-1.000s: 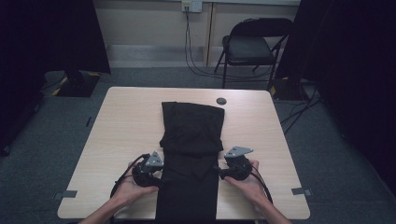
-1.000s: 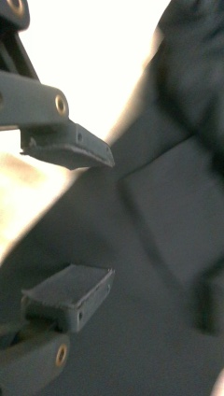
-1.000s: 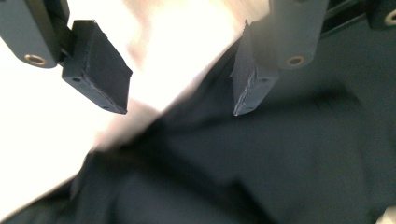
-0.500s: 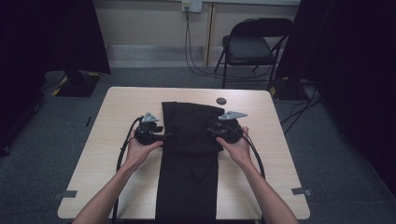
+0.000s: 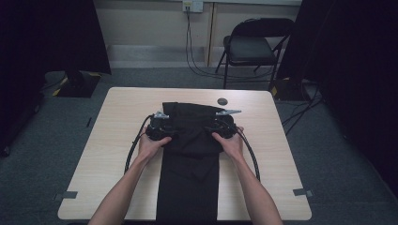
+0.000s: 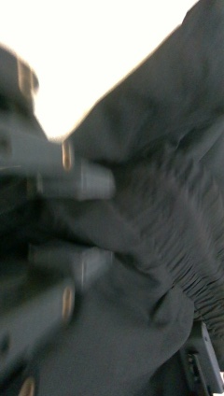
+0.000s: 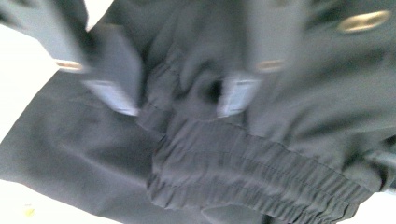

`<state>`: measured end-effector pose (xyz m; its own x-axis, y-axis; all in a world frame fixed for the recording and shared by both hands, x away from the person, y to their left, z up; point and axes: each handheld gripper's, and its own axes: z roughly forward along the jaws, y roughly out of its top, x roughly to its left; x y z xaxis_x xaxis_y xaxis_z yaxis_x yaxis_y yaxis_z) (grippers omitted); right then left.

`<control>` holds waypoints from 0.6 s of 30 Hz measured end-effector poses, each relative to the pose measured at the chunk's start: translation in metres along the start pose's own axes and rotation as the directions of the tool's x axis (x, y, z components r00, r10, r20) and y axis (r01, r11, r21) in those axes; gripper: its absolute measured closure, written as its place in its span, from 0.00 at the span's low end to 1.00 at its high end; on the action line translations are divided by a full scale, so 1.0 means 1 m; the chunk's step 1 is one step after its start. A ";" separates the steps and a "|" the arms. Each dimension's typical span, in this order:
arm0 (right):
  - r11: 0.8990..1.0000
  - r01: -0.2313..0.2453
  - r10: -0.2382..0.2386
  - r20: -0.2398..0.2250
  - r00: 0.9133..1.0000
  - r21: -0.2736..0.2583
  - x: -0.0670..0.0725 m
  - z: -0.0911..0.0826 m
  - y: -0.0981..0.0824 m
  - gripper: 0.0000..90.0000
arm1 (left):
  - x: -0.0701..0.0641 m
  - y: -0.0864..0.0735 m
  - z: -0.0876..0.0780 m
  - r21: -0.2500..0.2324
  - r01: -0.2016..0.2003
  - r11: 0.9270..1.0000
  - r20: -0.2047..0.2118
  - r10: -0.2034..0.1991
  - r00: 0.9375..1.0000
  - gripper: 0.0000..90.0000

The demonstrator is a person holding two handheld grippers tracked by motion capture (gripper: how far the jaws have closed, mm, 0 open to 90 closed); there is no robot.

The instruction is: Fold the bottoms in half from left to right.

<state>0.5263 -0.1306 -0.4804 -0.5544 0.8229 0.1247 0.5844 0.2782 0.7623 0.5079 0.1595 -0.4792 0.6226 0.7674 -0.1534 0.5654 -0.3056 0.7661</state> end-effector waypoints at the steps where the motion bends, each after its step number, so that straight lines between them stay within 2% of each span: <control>1: 1.000 0.004 -0.004 -0.001 1.000 -0.018 0.000 -0.003 0.001 0.74 | 0.001 0.001 -0.002 -0.012 0.026 1.000 0.021 -0.026 0.999 0.85; 3: 0.999 0.013 -0.014 -0.016 1.000 -0.041 0.004 -0.010 0.004 0.82 | -0.002 0.006 -0.011 -0.030 -0.012 0.999 0.024 0.013 1.000 0.89; 4: 0.998 0.022 -0.023 -0.023 0.999 -0.058 0.006 -0.014 0.006 0.84 | -0.004 0.010 -0.016 -0.047 -0.015 0.999 0.040 0.017 0.999 0.90; 5: 0.997 0.033 -0.035 -0.028 0.999 -0.069 0.009 -0.018 0.009 0.85 | -0.007 0.016 -0.024 -0.064 -0.035 0.997 0.039 0.037 0.999 0.90; 8: 0.991 0.057 -0.062 -0.035 0.997 -0.124 0.018 -0.035 0.021 0.85 | -0.015 0.026 -0.044 -0.123 -0.053 0.991 0.043 0.059 0.997 0.90; 10: 0.983 0.058 -0.068 -0.053 0.996 -0.171 0.022 -0.051 0.027 0.85 | -0.022 0.030 -0.059 -0.149 -0.091 0.985 0.049 0.099 0.994 0.90; 12: 0.976 0.062 -0.080 -0.076 0.994 -0.210 0.025 -0.068 0.031 0.85 | -0.031 0.030 -0.074 -0.181 -0.122 0.976 0.067 0.136 0.988 0.89; 14: 0.968 0.075 -0.099 -0.090 0.991 -0.239 0.029 -0.084 0.030 0.85 | -0.039 0.027 -0.086 -0.190 -0.148 0.971 0.059 0.162 0.985 0.89; 15: 0.965 0.068 -0.097 -0.104 0.990 -0.254 0.031 -0.091 0.027 0.85 | -0.043 0.024 -0.090 -0.188 -0.169 0.968 0.061 0.183 0.981 0.89; 16: 0.963 0.062 -0.096 -0.118 0.988 -0.261 0.034 -0.096 0.023 0.85 | -0.047 0.020 -0.094 -0.187 -0.174 0.967 0.070 0.190 0.979 0.88; 18: 0.962 0.089 -0.125 -0.125 0.984 -0.258 0.039 -0.104 0.012 0.84 | -0.052 0.008 -0.097 -0.165 -0.176 0.970 0.093 0.193 0.977 0.85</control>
<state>0.4497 -0.1469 -0.4004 -0.6926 0.7134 0.1067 0.3600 0.2136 0.9082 0.4280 0.1715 -0.4044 0.7675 0.6383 -0.0595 0.3498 -0.3392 0.8732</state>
